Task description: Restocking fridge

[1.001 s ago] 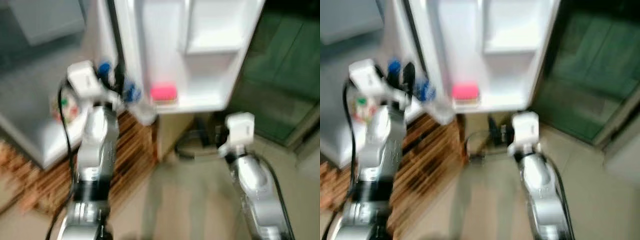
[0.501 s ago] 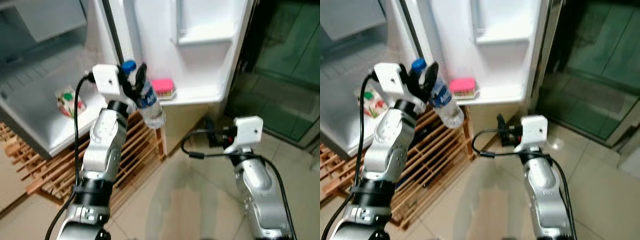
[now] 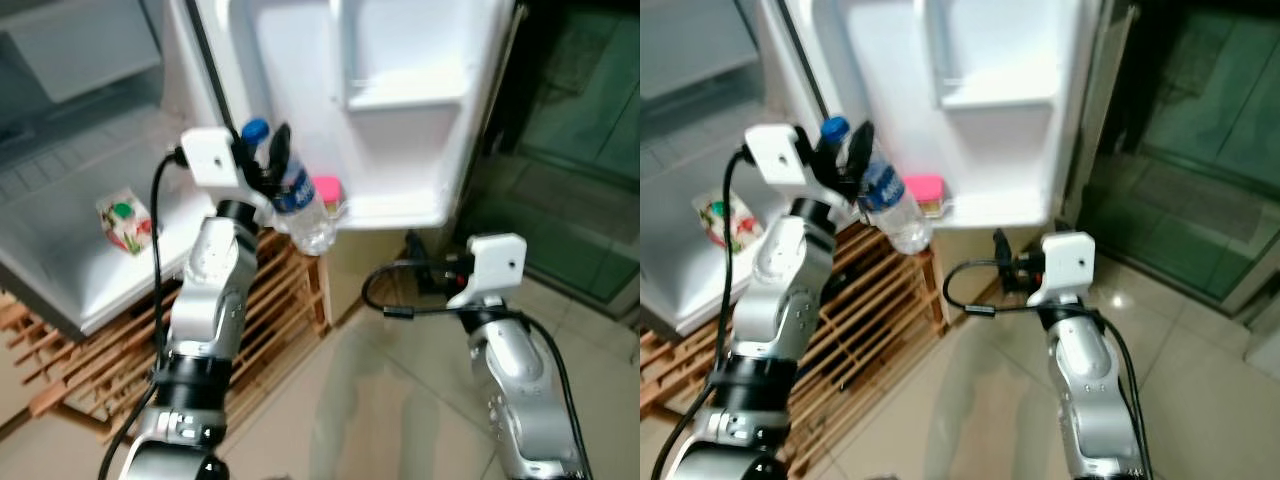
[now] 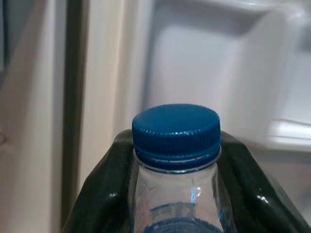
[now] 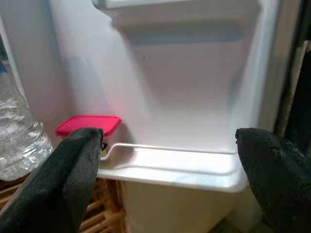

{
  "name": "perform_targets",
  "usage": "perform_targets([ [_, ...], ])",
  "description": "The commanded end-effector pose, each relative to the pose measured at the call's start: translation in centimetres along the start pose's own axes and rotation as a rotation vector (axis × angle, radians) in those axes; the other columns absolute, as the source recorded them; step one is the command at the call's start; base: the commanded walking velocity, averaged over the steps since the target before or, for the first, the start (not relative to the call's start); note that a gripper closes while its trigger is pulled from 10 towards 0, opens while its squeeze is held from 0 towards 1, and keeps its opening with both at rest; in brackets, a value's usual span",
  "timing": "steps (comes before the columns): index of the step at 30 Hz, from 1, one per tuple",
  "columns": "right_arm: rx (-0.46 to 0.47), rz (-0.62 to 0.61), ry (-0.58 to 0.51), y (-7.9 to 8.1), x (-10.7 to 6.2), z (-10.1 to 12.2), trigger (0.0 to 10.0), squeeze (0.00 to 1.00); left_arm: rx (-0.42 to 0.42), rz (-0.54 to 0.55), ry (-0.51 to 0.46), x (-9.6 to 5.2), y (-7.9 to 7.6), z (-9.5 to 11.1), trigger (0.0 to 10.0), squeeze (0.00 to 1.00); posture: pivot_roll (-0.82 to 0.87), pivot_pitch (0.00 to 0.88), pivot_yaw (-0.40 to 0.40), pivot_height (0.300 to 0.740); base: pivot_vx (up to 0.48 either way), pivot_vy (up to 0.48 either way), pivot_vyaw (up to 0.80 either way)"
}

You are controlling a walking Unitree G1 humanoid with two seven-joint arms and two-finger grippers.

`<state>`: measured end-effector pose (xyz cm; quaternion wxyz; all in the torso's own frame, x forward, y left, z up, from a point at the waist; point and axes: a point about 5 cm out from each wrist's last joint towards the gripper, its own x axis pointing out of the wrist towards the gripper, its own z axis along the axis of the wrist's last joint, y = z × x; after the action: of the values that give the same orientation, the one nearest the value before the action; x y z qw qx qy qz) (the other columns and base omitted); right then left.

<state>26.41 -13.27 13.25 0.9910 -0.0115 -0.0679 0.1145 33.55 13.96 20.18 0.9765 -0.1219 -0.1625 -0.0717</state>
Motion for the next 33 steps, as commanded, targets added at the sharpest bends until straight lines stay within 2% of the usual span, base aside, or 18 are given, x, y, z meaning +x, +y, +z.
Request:
perform_targets([
  [1, -0.003, -0.013, -0.001, -0.5, -0.2, 0.0, 10.0, 0.0, -0.02, -0.045, -0.039, 0.5, -1.4, 0.8, 10.0, 0.0, -0.15, 0.0, 0.095, 0.74, 0.307, 0.371, 0.0],
  [4, -0.003, -0.009, 0.0, -0.5, -0.2, 0.0, 10.0, 0.0, -0.026, -0.049, -0.05, 0.5, -1.2, 1.1, 10.0, 0.0, -0.15, 0.0, 0.094, 0.74, 0.102, 0.124, 0.0],
  [6, -0.005, 0.002, 0.001, -0.3, -0.2, 0.0, 10.0, 0.0, -0.021, -0.058, -0.075, 0.7, -0.8, 2.2, 10.0, 0.0, -0.15, 0.0, 0.094, 0.74, 0.0, 0.0, 0.0],
  [11, -0.008, 0.008, 0.004, -0.4, -0.2, -0.1, 10.0, 0.0, -0.091, -0.059, -0.076, 1.4, -0.9, 3.1, 10.0, 0.0, -0.15, 0.0, 0.085, 0.74, 0.0, 0.0, 0.0],
  [13, -0.01, 0.008, 0.004, -0.5, -0.2, 0.0, 10.0, 0.0, -0.154, -0.096, -0.026, 1.5, -1.0, 2.8, 10.0, 0.0, -0.15, 0.0, 0.086, 0.74, 0.0, 0.0, 0.0],
  [17, -0.018, 0.017, 0.004, -0.4, 0.0, 0.0, 10.0, 0.0, -0.242, -0.071, 0.043, 1.9, 0.1, 2.1, 10.0, 0.0, -0.15, 0.0, 0.103, 0.74, 0.0, 0.0, 0.0],
  [21, -0.008, -0.005, -0.005, -0.3, 0.2, 0.0, 10.0, 0.0, -0.339, -0.025, 0.058, 2.5, 0.7, 1.2, 10.0, 0.0, -0.15, 0.0, 0.115, 0.74, 0.0, 0.0, 0.0],
  [29, -0.008, -0.007, -0.013, -0.2, 0.2, 0.2, 10.0, 0.0, -0.382, 0.048, 0.026, 3.7, 0.2, -0.1, 10.0, 0.0, -0.17, 0.0, 0.12, 0.74, 0.0, 0.0, 0.0],
  [33, -0.01, -0.01, -0.011, -0.1, 0.0, 0.1, 10.0, 0.0, -0.439, 0.109, 0.013, 4.6, 0.1, -0.4, 10.0, 0.0, -0.18, 0.0, 0.128, 0.74, 0.0, 0.0, 0.0],
])
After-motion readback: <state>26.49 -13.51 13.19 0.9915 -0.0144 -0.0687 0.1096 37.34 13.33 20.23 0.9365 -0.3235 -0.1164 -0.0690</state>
